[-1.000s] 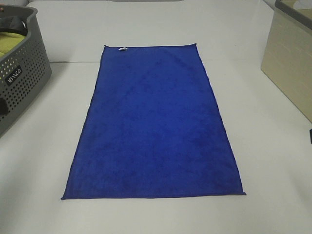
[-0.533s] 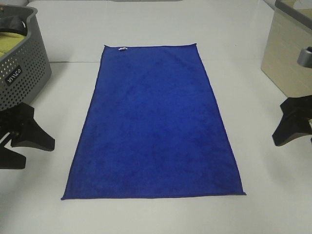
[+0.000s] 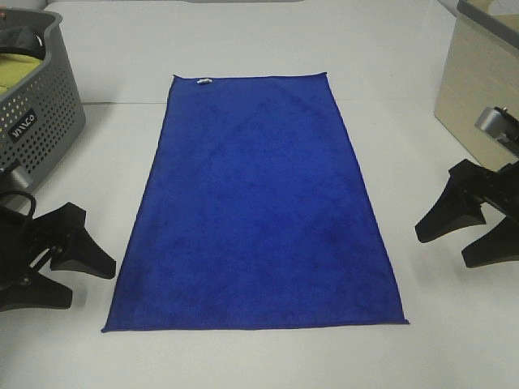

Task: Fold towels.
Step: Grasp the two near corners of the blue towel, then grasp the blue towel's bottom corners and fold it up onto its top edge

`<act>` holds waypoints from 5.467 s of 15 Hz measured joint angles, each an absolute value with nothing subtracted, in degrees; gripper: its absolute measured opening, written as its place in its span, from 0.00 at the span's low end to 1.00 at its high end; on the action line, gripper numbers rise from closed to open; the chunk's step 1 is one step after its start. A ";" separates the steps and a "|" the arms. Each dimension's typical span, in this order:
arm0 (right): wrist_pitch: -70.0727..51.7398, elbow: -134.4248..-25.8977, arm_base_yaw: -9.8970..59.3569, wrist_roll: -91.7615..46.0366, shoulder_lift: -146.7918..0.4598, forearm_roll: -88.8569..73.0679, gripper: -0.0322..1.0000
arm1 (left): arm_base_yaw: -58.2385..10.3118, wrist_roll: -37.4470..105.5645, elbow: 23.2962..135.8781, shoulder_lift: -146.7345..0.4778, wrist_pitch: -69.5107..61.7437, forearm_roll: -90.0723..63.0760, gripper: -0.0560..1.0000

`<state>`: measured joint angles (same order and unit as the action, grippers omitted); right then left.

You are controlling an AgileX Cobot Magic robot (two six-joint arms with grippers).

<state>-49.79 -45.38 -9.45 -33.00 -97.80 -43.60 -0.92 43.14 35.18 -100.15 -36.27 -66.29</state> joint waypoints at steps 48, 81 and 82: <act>-50.25 -64.11 -1.09 -32.83 -104.11 -46.58 0.05 | -10.94 29.22 51.68 -96.66 -34.72 -55.81 0.06; -39.53 -131.95 3.50 -27.79 -152.52 -40.62 0.73 | -10.94 33.80 110.52 -142.21 -8.02 -45.72 0.71; -42.17 -131.95 3.50 -27.79 -151.55 -38.85 0.81 | -10.94 33.80 110.52 -141.58 -9.22 -44.52 0.73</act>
